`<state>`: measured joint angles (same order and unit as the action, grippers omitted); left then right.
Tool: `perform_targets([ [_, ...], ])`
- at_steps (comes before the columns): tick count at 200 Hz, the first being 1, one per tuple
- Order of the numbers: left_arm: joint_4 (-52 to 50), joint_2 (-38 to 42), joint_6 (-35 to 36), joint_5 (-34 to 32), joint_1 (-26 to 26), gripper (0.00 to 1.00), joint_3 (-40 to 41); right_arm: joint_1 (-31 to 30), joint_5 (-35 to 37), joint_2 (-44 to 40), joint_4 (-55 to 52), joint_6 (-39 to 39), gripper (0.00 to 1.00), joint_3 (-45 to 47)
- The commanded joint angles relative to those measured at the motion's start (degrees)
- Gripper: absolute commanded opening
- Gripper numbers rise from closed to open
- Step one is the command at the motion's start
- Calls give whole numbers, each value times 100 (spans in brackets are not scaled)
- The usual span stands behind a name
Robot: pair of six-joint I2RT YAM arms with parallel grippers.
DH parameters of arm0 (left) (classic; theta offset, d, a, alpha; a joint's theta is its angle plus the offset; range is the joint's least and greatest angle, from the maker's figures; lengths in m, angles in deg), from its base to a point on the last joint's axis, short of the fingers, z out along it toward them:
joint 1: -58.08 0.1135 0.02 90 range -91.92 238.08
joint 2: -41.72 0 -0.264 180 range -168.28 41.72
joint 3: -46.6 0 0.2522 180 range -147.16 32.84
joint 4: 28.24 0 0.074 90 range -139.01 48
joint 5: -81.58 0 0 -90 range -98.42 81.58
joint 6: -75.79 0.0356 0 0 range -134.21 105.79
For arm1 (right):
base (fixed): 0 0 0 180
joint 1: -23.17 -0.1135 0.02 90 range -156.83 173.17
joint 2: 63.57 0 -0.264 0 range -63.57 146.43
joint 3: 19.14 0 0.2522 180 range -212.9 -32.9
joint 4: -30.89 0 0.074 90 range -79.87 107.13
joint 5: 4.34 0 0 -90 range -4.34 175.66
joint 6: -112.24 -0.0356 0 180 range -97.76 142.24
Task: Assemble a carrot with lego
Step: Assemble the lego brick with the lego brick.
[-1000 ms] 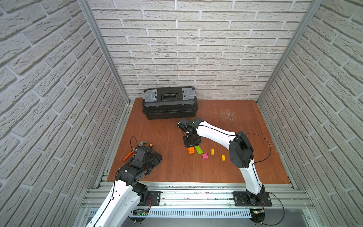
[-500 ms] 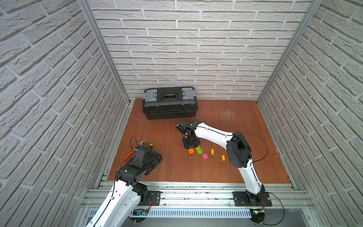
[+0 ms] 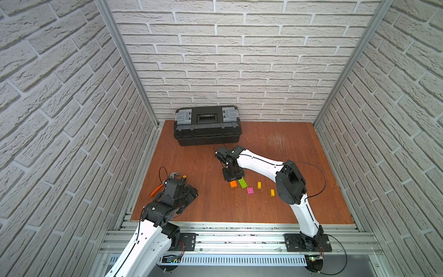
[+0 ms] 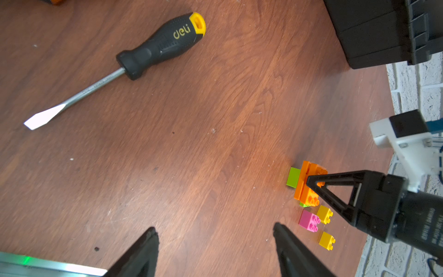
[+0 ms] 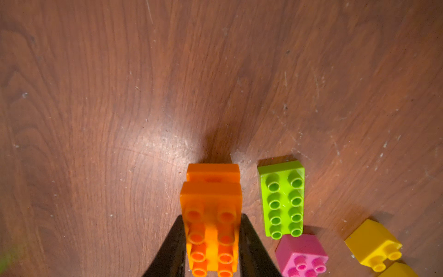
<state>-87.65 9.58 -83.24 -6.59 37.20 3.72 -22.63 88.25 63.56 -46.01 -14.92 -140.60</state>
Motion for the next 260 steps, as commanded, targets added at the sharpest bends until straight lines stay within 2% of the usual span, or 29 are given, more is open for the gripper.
perform_targets([
  [1, -9, 33, 80, 14, 33, 78, 52, 32, 101, 227, -83, 5, 16, -78],
  [210, -14, -68, 149, 38, 63, 78, 25, 44, -176, 451, 609, -205, 20, 680],
  [234, -24, -55, 136, 40, 62, 78, 47, 52, -165, 455, 601, -193, 25, 680],
  [260, -32, -37, 142, 45, 66, 78, 47, 71, -145, 395, 568, -185, 41, 685],
])
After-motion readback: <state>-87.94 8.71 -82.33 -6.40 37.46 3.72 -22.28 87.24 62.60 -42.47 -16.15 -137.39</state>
